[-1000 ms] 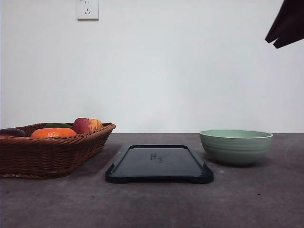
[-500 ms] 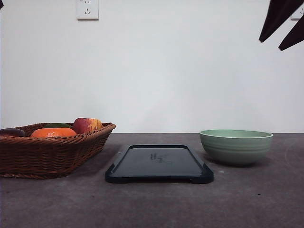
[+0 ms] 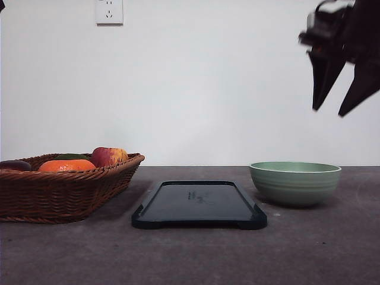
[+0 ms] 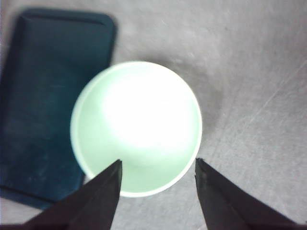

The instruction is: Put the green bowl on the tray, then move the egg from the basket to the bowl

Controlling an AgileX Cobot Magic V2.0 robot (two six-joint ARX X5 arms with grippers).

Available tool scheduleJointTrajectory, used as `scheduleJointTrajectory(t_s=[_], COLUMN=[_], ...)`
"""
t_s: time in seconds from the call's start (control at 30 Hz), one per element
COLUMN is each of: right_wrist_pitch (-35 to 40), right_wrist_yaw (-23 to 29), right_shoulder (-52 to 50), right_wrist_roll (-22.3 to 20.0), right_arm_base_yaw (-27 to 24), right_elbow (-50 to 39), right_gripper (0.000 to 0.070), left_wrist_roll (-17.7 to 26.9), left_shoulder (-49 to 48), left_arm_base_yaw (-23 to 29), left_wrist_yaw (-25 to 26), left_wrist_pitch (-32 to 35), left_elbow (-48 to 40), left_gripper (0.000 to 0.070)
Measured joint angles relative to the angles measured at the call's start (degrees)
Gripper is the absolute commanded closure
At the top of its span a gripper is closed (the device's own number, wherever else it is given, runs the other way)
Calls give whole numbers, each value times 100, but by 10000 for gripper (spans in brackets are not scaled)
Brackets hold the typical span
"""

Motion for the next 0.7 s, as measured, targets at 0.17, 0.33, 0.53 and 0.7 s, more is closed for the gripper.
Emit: scheduleJointTrajectory(t_s=[0.17, 0.33, 0.53, 0.7], right_wrist_pitch=[7, 58, 275, 342], right_wrist_yaw=[105, 147, 147, 147], right_shoulder=[467, 756, 1030, 1289], right_wrist_roll=[-71, -104, -127, -165], right_arm_base_yaw=[-88, -161, -184, -184], right_elbow=[0, 0, 0, 0], right_gripper=[399, 400, 401, 548], left_wrist_roll=[0, 0, 0, 0], left_shoulder=[0, 0, 0, 0], left_arm_base_yaw=[0, 0, 0, 0], left_wrist_yaw=[0, 0, 0, 0], left_wrist_pitch=[11, 12, 13, 15], left_elbow=[0, 0, 0, 0], left_gripper=[309, 309, 309, 309])
